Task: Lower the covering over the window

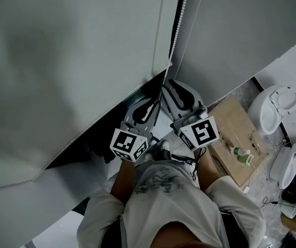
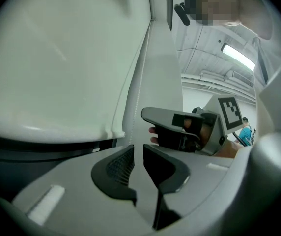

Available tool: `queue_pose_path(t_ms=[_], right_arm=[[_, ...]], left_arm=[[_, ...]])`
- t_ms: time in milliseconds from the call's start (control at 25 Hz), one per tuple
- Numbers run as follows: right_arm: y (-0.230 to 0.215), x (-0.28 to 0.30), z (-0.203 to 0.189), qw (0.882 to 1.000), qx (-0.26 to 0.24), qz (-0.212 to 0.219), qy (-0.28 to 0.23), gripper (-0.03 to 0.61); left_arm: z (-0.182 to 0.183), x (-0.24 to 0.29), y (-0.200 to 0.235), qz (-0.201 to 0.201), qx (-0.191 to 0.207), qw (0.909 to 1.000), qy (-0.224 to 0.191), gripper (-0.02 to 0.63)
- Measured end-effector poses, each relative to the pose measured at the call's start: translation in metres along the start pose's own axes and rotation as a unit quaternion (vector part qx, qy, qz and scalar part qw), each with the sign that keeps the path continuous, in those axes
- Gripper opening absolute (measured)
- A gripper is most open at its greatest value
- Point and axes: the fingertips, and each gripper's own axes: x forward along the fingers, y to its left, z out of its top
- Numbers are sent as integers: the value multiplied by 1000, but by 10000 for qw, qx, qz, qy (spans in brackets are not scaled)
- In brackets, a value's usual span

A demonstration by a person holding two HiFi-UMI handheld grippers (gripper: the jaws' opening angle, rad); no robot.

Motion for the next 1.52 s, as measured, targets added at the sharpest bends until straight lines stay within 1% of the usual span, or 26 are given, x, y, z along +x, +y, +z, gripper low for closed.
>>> queue_pose_path(t_ms=[120,160,280,360,480,600,840,1040,1520], right_arm=[[-1,-7,-1,10000,-41,-19,22,99],[-1,-9,-1,10000,-68,-10,27,98],[2,-16,1,9999,-143,5,54,98],[4,-20,3,9999,-151,6,45,97],[6,-28,3,9999,-128,-32,61,43],[11,-35,-2,9999,-51,-17,138,18],[16,-48,-18,9993,280,-61,256,17],[12,-58,-30,9976,477,-211,446,17],[8,-59,-31,9979,358,-220,493,15]], left_arm=[[9,-2,-2,-7,23,9999,-119,63],[13,-2,-3,-16,39,9998,-170,55],[27,-6,-5,-37,116,9993,-341,-2],[35,-9,-6,-46,172,9990,-412,2],[43,-12,-9,-82,248,9986,-452,3],[47,-16,-12,-135,299,9984,-468,3],[39,-21,-16,-194,285,9987,-388,4],[31,-20,-18,-227,218,9989,-341,5],[25,-14,-19,-243,162,9992,-278,5]])
